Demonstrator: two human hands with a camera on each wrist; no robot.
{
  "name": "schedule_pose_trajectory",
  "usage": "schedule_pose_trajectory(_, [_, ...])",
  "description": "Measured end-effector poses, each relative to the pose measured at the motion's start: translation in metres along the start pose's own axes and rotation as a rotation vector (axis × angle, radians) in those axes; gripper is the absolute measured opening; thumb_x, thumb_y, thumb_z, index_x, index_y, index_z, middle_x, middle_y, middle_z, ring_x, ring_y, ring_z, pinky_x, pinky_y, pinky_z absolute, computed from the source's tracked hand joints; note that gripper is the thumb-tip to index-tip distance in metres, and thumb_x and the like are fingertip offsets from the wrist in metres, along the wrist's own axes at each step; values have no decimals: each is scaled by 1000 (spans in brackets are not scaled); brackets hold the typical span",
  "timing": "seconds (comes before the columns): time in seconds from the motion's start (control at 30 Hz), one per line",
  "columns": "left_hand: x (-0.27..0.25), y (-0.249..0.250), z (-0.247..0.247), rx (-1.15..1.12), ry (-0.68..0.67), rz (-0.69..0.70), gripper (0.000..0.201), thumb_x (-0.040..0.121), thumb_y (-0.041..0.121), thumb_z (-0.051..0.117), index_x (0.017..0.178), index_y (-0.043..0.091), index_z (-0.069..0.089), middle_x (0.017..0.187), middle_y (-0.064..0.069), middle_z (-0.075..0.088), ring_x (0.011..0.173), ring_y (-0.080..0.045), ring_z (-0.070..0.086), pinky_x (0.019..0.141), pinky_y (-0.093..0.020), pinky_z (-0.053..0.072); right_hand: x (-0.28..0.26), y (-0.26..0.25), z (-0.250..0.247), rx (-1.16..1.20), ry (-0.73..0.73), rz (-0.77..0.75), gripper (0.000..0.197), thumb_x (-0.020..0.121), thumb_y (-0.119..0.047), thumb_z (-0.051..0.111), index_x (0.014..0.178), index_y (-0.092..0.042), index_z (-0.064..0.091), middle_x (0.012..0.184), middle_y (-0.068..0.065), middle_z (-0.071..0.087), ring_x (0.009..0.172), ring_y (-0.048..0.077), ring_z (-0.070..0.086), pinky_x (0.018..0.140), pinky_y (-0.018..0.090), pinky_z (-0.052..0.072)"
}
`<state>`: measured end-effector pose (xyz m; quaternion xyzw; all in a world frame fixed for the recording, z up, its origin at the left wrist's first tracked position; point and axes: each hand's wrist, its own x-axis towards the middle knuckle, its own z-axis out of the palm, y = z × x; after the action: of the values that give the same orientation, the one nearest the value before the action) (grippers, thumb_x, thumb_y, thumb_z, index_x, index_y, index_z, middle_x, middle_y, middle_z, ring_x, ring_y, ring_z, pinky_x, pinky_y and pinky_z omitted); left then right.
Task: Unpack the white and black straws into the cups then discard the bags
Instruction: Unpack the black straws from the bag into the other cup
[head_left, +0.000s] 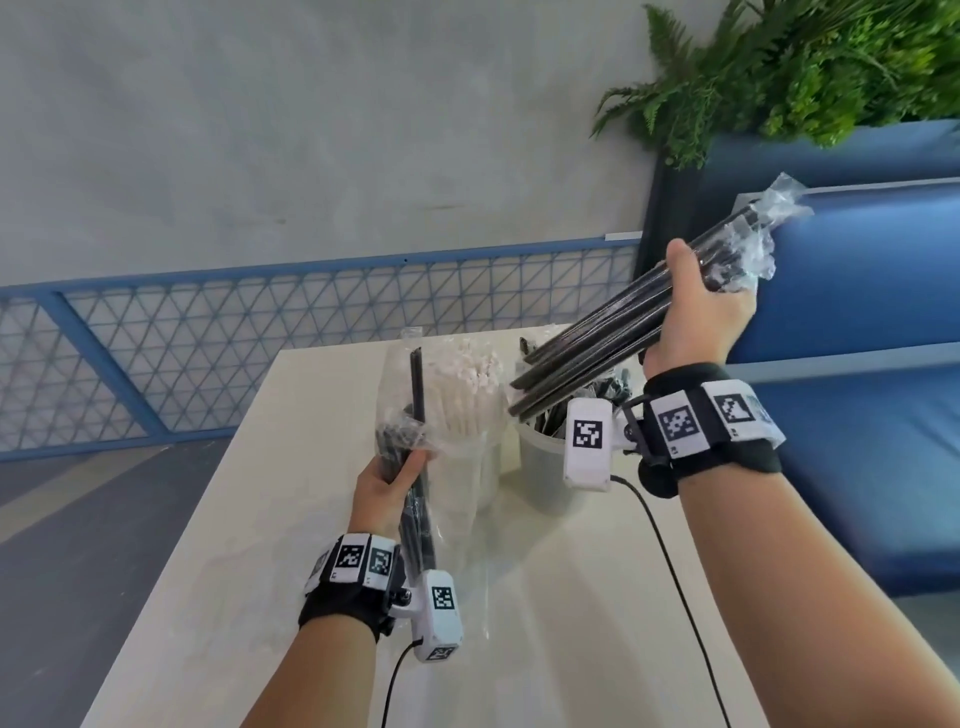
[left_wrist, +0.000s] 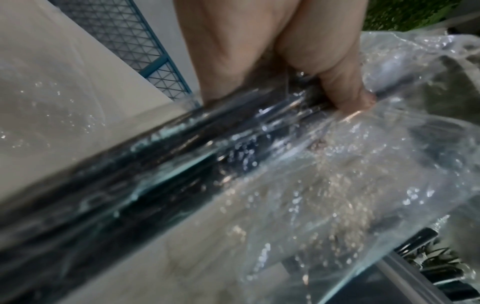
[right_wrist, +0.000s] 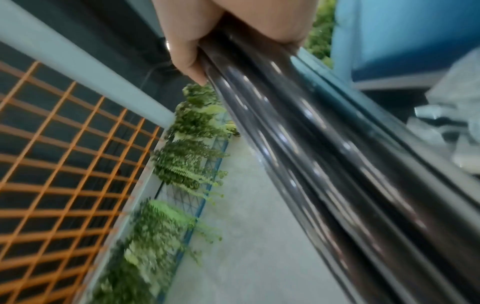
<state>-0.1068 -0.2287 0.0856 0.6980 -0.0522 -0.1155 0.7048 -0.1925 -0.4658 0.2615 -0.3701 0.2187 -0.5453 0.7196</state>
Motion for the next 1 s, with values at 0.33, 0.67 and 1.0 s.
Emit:
schedule_pose_trajectory(0.33, [-8,19,14,-42,-31,55,16,89,14,58,73,16,64,71,1,66,60,-5,64,55,-10,49,-19,67,-15,-570,-324,-144,38,77,-18,74,106,-17,49,81,-22,50,74,-10,50,65,-3,39])
schedule_pose_trajectory(0.67, [-3,16,15,-133,-67,8,7,86,13,59,91,11,64,81,0,71,77,-14,67,79,-30,52,4,43,4,-508,-167,-283,48,77,-19,74,117,-8,49,82,-24,46,71,-19,48,66,-5,37])
schedule_pose_trajectory(1.0, [3,22,27,-135,-83,6,5,87,15,59,88,12,63,75,3,70,67,-8,66,64,-22,50,6,40,15,-559,-212,-343,46,76,-19,74,114,-5,50,80,-23,47,68,-18,48,64,-3,37])
